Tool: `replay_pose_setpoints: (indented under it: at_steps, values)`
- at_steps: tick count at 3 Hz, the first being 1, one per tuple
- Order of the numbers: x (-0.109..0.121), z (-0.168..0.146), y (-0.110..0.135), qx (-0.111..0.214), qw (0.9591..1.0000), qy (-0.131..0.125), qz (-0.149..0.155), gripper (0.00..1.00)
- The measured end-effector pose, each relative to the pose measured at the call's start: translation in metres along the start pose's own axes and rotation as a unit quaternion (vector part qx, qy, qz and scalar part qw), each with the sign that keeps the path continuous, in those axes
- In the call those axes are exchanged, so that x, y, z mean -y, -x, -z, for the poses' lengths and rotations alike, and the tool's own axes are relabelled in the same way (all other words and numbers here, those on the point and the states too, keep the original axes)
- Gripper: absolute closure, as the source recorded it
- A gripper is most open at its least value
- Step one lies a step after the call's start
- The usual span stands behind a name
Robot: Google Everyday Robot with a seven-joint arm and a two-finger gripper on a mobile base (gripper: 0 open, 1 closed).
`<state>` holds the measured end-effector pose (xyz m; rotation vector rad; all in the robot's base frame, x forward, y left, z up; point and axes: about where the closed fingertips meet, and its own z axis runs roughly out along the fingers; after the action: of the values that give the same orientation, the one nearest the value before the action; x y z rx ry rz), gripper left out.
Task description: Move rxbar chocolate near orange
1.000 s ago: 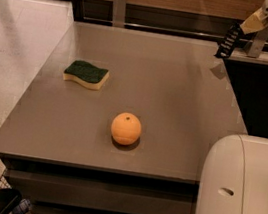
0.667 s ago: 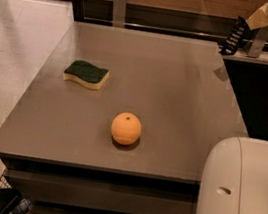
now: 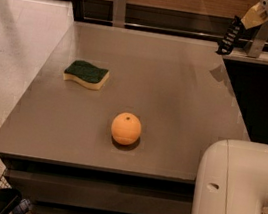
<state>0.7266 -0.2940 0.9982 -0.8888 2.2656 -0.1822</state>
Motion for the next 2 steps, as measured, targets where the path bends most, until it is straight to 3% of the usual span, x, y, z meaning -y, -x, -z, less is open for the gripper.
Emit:
replay_pose_setpoints:
  at_steps: [2]
  values:
    - [0.006,0.011,-0.022,-0.036,0.9991,-0.019,0.013,1.0]
